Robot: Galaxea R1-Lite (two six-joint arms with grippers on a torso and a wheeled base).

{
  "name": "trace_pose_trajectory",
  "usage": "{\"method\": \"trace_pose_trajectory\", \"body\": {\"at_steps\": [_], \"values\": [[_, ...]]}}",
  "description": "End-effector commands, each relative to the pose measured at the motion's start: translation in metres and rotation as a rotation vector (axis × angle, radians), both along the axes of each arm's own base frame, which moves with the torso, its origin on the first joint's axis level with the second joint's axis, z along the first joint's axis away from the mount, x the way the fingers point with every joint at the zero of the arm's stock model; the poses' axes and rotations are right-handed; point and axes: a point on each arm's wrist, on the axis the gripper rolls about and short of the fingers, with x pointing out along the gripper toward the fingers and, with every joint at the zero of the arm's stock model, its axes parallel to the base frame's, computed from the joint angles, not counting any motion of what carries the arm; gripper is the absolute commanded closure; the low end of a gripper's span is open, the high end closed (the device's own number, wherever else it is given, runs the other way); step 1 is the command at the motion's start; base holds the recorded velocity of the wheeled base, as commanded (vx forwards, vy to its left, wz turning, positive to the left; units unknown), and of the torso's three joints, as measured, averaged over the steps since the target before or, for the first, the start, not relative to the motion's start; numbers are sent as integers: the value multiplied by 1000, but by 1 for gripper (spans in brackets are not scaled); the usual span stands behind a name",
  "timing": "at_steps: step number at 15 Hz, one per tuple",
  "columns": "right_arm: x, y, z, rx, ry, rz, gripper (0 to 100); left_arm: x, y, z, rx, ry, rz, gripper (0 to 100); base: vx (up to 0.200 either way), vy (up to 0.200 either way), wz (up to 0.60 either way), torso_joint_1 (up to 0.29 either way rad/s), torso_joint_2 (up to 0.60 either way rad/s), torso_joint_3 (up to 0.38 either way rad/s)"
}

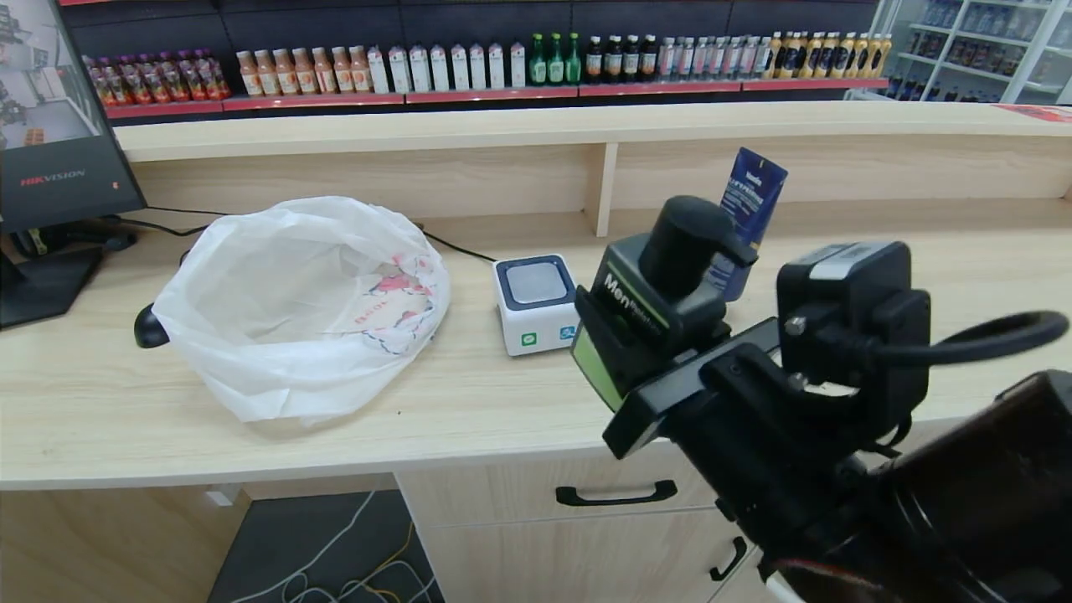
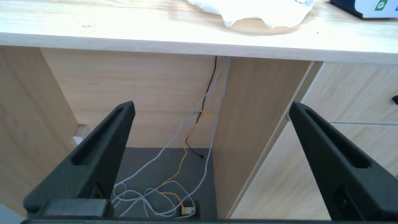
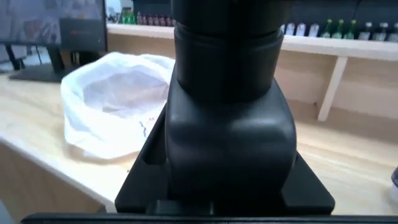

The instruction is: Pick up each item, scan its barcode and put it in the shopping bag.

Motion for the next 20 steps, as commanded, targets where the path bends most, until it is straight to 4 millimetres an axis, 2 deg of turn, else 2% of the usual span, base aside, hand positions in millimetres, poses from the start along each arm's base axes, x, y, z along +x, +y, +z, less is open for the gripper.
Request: {"method": "trace_pose_trajectory", "body": {"at_steps": [1,3,5,9,16,20], "values": [[11,-12,6,96,32,-16,100,0,0,0,0,0,1,0,0,0,0,0,0,0],[23,-18,1,195,103,-5,100,0,0,0,-2,0,1,0,0,0,0,0,0,0],[38,-28,-1,216,110,-20,100,0,0,0,0,0,1,0,0,0,0,0,0,0],[52,-50,1,309,138,-37,100,0,0,0,0,0,1,0,0,0,0,0,0,0],[51,-56,-7,315,177,-36,100,0,0,0,1,0,1,0,0,0,0,0,0,0],[50,-57,-7,313,178,-37,100,0,0,0,3,0,1,0,-150,0,0,5,2,-1]]}}
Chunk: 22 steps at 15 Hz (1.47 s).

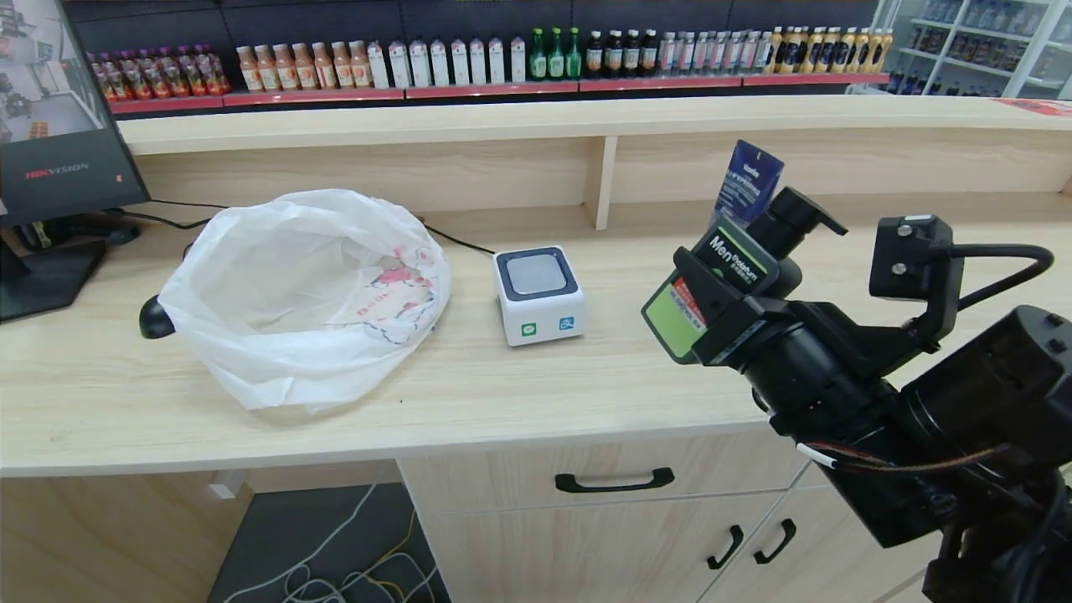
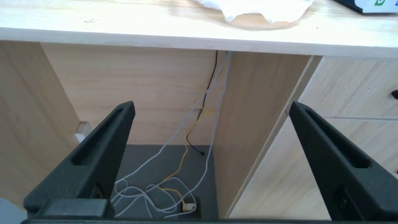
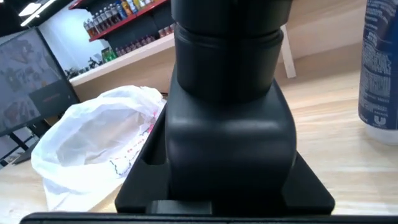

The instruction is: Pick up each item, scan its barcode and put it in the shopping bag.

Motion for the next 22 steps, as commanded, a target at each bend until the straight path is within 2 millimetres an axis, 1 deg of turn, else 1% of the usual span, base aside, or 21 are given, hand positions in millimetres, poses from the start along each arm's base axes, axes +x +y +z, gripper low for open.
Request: {"method": "trace_pose_trajectory", "body": {"at_steps": [1,2,7,14,16,18,19,20,22], "values": [[-1,-1,1,2,-2,1,100,0,0,0,-1,0,1,0,0,0,0,0,0,0],[-2,-1,1,3,-4,1,100,0,0,0,-6,0,1,0,0,0,0,0,0,0],[-4,-4,4,13,-12,0,100,0,0,0,-7,0,1,0,0,200,0,4,1,7],[0,-2,5,31,-8,3,100,0,0,0,-10,0,1,0,0,200,0,2,4,2],[8,1,5,55,-7,11,100,0,0,0,-7,0,1,0,0,200,0,-2,5,5],[18,1,9,78,-21,-3,100,0,0,0,-1,0,1,0,0,0,0,0,0,0],[27,0,9,106,-21,4,100,0,0,0,-1,0,1,0,0,0,0,0,0,0],[31,-1,10,116,-24,5,100,0,0,0,-1,0,1,0,0,0,0,0,0,0],[45,-5,7,180,1,-1,100,0,0,0,-1,0,1,0,0,0,0,0,0,0]]}}
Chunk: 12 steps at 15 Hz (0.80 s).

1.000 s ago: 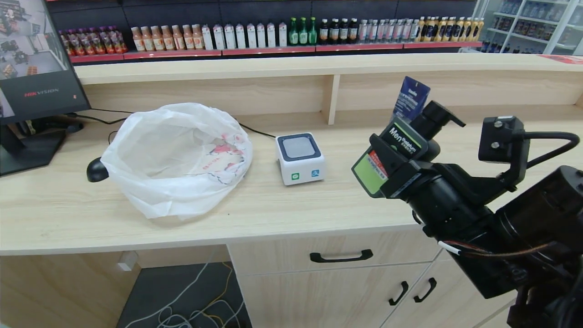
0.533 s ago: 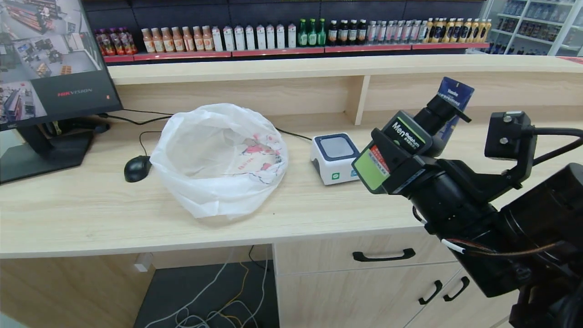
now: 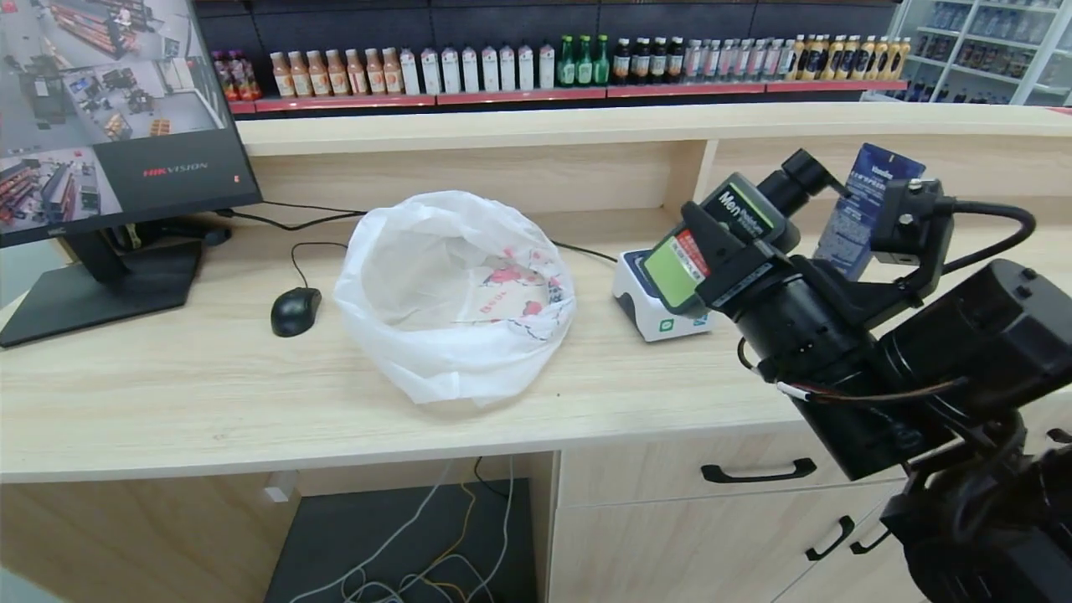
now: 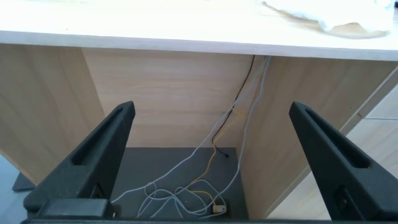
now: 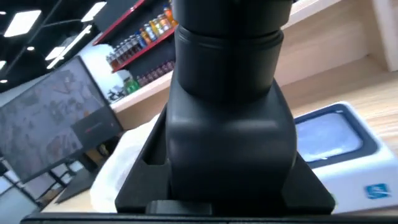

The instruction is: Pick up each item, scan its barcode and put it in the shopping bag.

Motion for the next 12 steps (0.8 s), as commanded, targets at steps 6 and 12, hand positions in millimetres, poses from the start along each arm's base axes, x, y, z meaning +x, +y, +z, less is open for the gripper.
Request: {"method": "trace_pose_trajectory", "body": {"at_steps": [6,12], "values": [[73,-8,-6,206,3,-59,100,0,0,0,0,0,1,0,0,0,0,0,0,0],[94,-2,-9,308,90,-16,100,0,0,0,0,0,1,0,0,0,0,0,0,0]]}}
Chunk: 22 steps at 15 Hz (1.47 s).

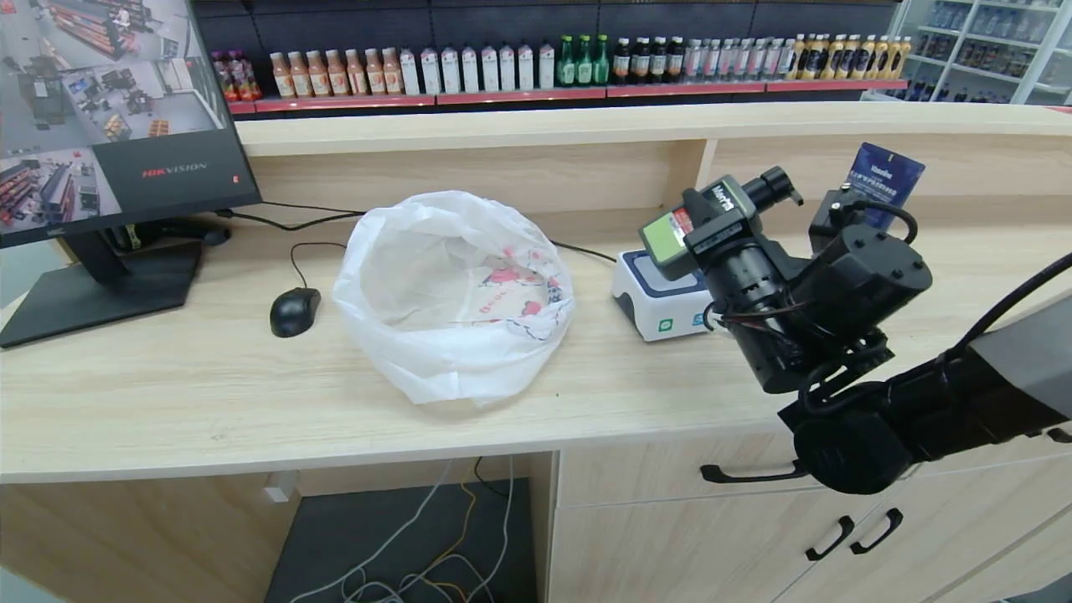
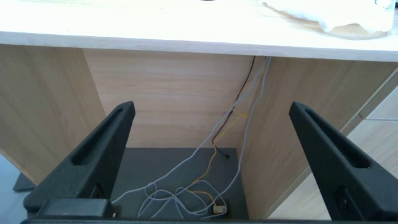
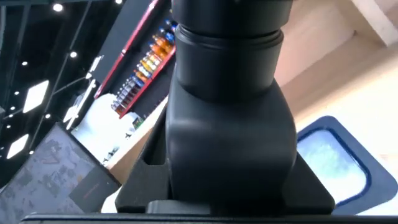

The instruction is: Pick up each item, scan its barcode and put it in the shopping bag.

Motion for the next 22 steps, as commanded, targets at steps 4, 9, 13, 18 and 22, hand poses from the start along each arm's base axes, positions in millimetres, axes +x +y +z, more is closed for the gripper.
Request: {"method": "trace_pose_trajectory", "body": {"at_steps": [4,9,13,18,22], "values": [[23,-5,3,62,83,-1,100,0,0,0,0,0,1,0,0,0,0,0,0,0],[39,-7,7,83,165,-2,100,0,0,0,0,0,1,0,0,0,0,0,0,0],[43,-9,8,99,184,1,100,0,0,0,0,0,1,0,0,0,0,0,0,0],[48,-10,-1,77,227,4,100,0,0,0,0,0,1,0,0,0,0,0,0,0],[54,-11,-5,75,233,-4,100,0,0,0,0,0,1,0,0,0,0,0,0,0]]}}
